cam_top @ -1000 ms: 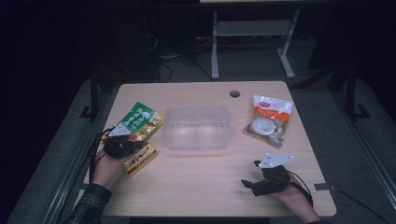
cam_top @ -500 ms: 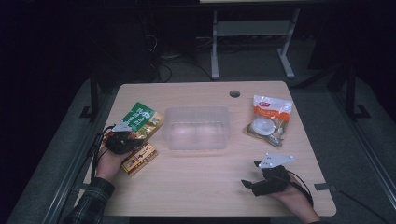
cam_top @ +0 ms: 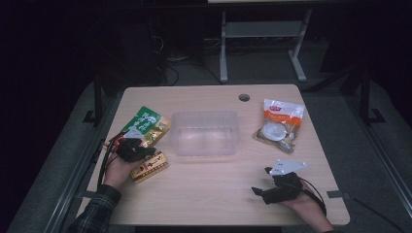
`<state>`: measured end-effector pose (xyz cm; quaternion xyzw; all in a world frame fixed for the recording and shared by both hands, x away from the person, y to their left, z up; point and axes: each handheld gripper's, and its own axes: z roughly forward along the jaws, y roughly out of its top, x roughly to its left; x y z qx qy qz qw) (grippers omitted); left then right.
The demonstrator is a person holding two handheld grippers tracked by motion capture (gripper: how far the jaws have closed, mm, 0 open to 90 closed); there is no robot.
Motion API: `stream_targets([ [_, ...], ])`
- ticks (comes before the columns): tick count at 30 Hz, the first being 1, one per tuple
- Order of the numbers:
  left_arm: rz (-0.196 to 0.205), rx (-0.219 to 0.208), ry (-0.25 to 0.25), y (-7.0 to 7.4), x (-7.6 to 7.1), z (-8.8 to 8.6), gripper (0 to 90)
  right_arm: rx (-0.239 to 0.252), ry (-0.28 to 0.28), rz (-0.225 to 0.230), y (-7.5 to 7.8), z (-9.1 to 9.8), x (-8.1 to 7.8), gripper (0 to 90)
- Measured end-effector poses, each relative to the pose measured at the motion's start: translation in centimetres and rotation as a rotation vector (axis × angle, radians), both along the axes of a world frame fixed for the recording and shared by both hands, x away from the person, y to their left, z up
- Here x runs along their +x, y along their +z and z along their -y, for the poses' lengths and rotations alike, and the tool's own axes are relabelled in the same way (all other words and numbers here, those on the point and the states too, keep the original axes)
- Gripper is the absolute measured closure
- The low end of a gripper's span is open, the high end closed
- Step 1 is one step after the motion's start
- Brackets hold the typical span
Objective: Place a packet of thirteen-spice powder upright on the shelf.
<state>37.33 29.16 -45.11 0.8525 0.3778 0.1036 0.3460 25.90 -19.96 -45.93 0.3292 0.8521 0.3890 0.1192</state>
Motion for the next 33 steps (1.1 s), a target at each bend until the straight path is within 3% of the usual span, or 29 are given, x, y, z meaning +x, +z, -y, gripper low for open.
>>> stream_targets([
  [12, -0.034, 0.005, -0.121, 0.0, -0.9, 2.5, 90.0, -0.006, 0.002, -0.004, 0.0, 0.0, 0.0, 13.6],
  [18, -0.053, -0.021, -0.188, -0.1, -1.6, 3.7, 90.0, -0.007, 0.003, -0.006, 0.0, 0.0, 0.0, 13.7],
  [19, -0.047, -0.006, -0.200, 0.0, -1.6, 3.7, 90.0, -0.007, 0.003, -0.007, 0.0, 0.0, 0.0, 13.7],
  [22, -0.035, -0.005, -0.199, 0.2, -1.6, 3.6, 90.0, -0.004, 0.003, -0.007, 0.0, 0.0, -0.1, 13.7],
  [24, -0.020, -0.028, -0.179, 0.6, -1.7, 3.2, 90.0, -0.002, 0.003, -0.007, 0.0, 0.0, -0.1, 13.7],
  [27, 0.008, -0.041, -0.148, 1.6, -2.3, 1.8, 90.0, -0.004, 0.004, -0.008, 0.0, 0.0, -0.1, 13.7],
  [33, 0.016, -0.049, -0.072, 2.3, -4.2, -1.0, 90.0, -0.004, 0.000, -0.004, 0.0, 0.1, -0.1, 13.7],
])
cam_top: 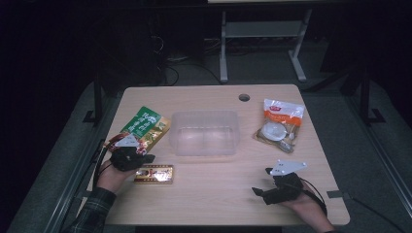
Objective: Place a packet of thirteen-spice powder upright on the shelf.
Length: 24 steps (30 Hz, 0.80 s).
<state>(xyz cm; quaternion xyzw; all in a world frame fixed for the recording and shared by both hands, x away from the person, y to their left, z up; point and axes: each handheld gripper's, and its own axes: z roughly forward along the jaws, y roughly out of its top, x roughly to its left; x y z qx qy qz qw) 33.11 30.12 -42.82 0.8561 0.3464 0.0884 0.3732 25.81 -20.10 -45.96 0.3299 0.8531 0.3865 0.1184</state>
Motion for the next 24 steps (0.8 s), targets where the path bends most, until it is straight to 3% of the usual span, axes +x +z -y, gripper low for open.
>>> stream_targets([
  [4, 0.017, 0.010, 0.052, 0.3, -1.7, -1.5, 90.0, -0.003, 0.000, 0.003, 0.0, 0.0, 0.0, 13.7],
  [5, 0.016, 0.038, 0.056, 0.3, -2.1, -2.1, 90.0, -0.004, 0.000, 0.003, 0.0, 0.0, -0.1, 13.7],
  [12, -0.028, 0.030, 0.136, -0.7, -3.1, -4.4, 90.0, -0.006, 0.003, -0.001, 0.0, -0.1, -0.1, 13.7],
  [16, -0.059, 0.043, 0.125, -1.3, -2.8, -4.4, 90.0, -0.005, 0.001, 0.000, 0.0, -0.1, 0.0, 13.7],
  [24, -0.082, 0.046, 0.118, -1.6, -2.6, -4.1, 90.0, -0.008, -0.001, 0.003, 0.0, 0.0, -0.1, 13.6],
])
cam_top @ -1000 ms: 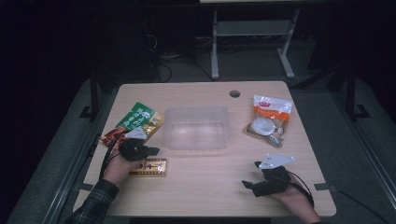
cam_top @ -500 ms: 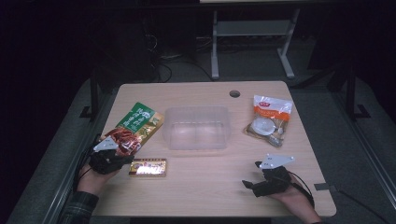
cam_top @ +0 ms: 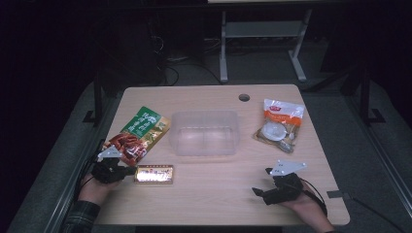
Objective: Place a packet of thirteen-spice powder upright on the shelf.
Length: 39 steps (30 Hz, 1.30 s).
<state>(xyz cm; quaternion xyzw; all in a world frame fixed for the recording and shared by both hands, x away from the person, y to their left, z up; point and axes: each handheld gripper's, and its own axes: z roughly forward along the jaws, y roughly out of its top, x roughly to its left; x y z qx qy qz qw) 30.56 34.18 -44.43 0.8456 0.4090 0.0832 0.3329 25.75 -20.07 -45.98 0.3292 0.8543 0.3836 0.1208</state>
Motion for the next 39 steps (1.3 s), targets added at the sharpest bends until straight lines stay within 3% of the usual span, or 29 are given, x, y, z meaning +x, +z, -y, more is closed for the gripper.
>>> stream_targets([
  [9, -0.011, -0.018, -0.035, -0.1, -0.1, 1.0, 90.0, -0.004, 0.001, -0.001, 0.0, -0.1, 0.0, 13.7],
  [15, -0.011, -0.011, -0.099, 0.0, 0.0, 2.5, 90.0, -0.006, 0.000, -0.001, 0.0, -0.1, 0.0, 13.7],
  [35, -0.013, -0.026, -0.254, -0.2, -0.1, 10.7, 90.0, -0.002, 0.015, 0.004, 0.0, -0.3, -0.1, 13.7],
  [39, -0.008, 0.000, -0.313, -0.1, -0.1, 12.3, 90.0, 0.006, 0.030, 0.010, 0.1, -0.4, -0.1, 13.6],
])
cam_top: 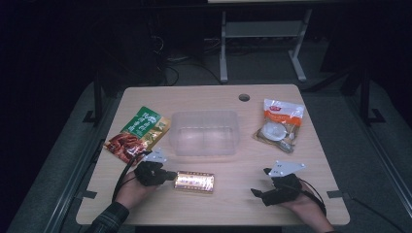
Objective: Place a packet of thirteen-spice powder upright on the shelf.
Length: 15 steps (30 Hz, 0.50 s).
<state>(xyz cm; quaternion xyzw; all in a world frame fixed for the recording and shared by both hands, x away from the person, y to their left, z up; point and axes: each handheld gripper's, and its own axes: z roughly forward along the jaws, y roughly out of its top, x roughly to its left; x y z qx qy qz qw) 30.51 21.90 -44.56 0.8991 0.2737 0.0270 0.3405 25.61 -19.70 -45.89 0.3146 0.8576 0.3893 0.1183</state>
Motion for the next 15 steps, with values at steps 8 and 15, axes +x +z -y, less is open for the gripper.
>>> stream_targets([
  [8, 0.007, -0.009, -0.050, -0.1, -0.2, 2.5, 89.9, 0.002, 0.007, 0.000, 0.0, 0.0, 0.0, 13.6],
  [15, 0.025, -0.022, -0.077, 0.2, -0.3, 3.1, 89.9, 0.008, 0.023, -0.001, 0.1, -0.1, -0.1, 13.4],
])
